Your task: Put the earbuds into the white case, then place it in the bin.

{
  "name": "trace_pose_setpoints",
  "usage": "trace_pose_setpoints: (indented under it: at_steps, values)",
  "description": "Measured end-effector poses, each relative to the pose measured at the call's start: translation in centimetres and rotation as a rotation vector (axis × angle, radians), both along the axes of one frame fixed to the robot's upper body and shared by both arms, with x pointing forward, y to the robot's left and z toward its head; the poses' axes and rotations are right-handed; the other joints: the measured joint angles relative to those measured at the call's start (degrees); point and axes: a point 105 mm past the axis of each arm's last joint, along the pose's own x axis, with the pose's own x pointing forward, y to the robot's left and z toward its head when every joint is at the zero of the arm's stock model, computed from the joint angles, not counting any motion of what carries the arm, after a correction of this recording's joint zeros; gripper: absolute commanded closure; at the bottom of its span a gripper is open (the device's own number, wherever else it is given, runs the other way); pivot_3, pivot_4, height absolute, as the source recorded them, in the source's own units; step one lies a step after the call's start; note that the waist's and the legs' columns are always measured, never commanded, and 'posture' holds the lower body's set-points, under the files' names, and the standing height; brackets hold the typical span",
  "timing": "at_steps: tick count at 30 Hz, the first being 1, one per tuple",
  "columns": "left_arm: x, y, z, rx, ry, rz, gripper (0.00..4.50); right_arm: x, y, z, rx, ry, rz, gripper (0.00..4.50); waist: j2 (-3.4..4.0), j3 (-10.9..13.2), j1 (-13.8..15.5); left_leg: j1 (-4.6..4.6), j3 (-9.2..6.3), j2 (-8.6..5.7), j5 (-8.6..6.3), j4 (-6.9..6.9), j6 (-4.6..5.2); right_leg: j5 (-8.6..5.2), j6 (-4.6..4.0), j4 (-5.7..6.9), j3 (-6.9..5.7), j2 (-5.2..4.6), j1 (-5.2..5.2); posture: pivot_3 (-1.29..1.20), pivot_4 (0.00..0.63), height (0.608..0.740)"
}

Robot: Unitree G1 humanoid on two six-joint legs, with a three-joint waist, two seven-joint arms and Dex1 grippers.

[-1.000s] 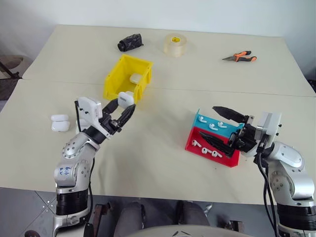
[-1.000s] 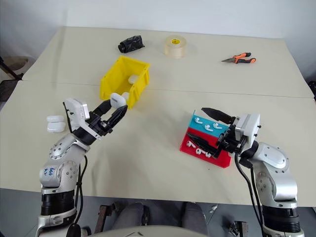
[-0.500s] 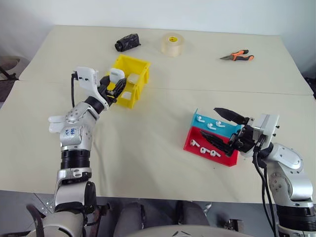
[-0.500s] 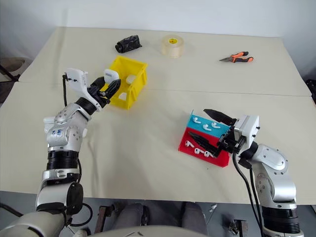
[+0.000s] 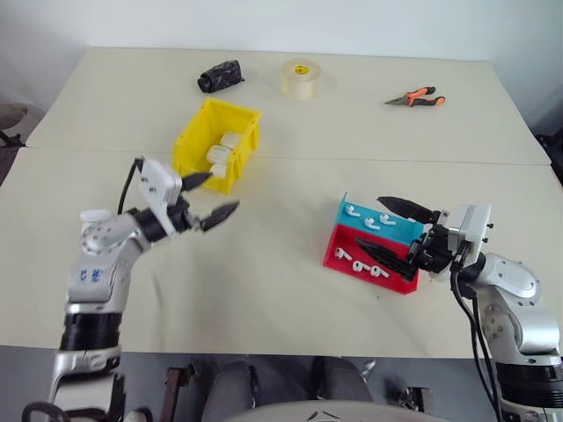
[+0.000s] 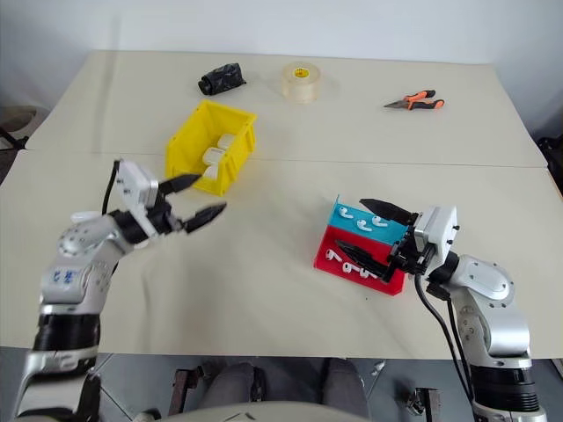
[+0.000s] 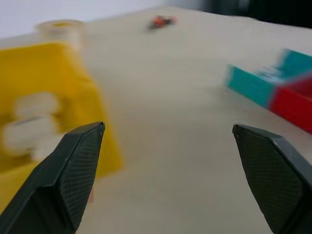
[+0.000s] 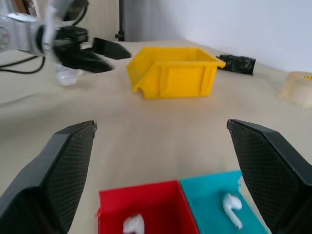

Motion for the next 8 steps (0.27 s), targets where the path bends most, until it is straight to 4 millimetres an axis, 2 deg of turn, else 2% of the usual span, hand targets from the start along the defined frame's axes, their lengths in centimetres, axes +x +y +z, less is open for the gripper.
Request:
trace_pose_setpoints:
  at_steps: [4,8]
  values:
    - [-2.9,1.1,-0.8,0.095,-0.076,-0.107,0.04,-0.4,-0.9,-1.2,-0.084,0.059,0.077,0.00,0.00,0.0,0.4,-0.02,0.00,-0.01,0.00,0.04,0.01,0.00,0.00,-0.02,0.01,-0.01,0.03,0.00,0.150,0.740]
    - [-3.4,1.5,-0.7,0.123,-0.121,-0.111,0.04,-0.8,-2.1,-2.2,-0.141,0.090,0.113,0.00,0.00,0.0,1.4,-0.01,0.03,0.00,0.00,0.06,0.01,0.00,0.00,-0.03,0.03,-0.02,0.03,0.00,0.150,0.740]
